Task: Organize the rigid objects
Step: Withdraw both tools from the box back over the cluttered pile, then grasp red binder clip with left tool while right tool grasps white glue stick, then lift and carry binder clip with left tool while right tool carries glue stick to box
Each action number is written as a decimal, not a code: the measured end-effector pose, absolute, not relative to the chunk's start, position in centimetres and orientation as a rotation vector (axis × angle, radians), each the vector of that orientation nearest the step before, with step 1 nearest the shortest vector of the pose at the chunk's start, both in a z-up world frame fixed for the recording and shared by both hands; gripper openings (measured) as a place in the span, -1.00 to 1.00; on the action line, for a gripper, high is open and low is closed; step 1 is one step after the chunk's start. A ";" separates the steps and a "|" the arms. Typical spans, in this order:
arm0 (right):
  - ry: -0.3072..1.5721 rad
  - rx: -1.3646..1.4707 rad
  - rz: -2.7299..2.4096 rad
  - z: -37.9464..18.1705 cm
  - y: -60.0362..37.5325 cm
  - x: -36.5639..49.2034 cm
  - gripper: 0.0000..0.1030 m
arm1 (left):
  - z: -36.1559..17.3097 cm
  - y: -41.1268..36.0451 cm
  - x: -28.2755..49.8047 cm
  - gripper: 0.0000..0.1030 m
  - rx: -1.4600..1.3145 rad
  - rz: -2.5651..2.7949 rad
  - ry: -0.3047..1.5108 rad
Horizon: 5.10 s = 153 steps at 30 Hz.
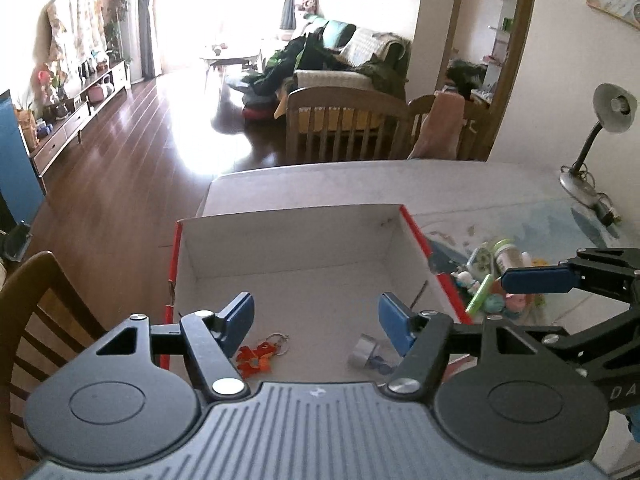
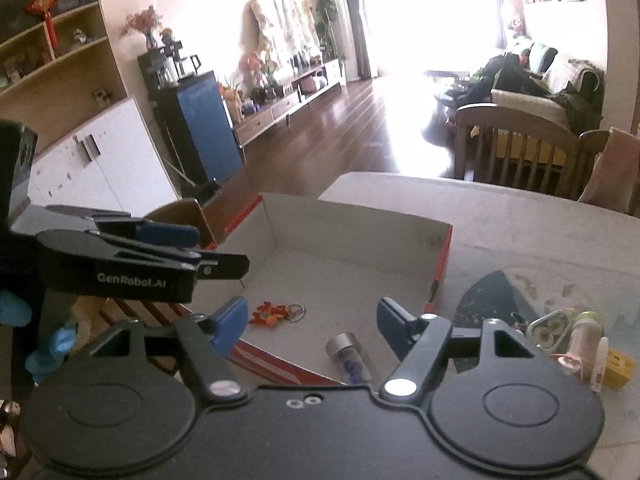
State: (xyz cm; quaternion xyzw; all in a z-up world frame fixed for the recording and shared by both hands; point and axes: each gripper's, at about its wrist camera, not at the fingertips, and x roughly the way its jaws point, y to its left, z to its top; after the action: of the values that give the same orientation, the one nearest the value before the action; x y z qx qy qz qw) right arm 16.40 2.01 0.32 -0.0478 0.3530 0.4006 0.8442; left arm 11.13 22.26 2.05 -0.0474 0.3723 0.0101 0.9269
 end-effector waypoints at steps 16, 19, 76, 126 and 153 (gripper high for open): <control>0.625 -0.088 0.808 1.3 -4.8 14.9 0.90 | 3.3 15.9 9.5 0.60 -0.083 0.008 0.683; 0.595 -0.083 0.803 1.2 -7.1 14.9 0.94 | 3.1 14.4 9.6 0.63 -0.097 0.001 0.674; 0.837 -0.177 0.659 -13.8 -21.3 29.9 0.55 | -16.8 -7.8 18.0 0.98 -0.100 -0.059 0.851; 0.915 -0.099 0.687 -11.0 -23.1 26.8 -0.68 | -15.2 -7.2 17.1 -0.40 -0.218 0.010 0.909; 0.875 -0.028 0.747 -2.8 -16.0 22.3 -0.67 | -4.0 2.8 14.1 -0.39 -0.254 -0.027 0.732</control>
State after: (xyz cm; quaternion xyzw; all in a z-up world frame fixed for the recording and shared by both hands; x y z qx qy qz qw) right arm 22.28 -16.01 -2.80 -0.0133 0.4138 0.3534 0.8389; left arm 14.10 2.83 -4.02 -0.1237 0.3567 -0.0132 0.9259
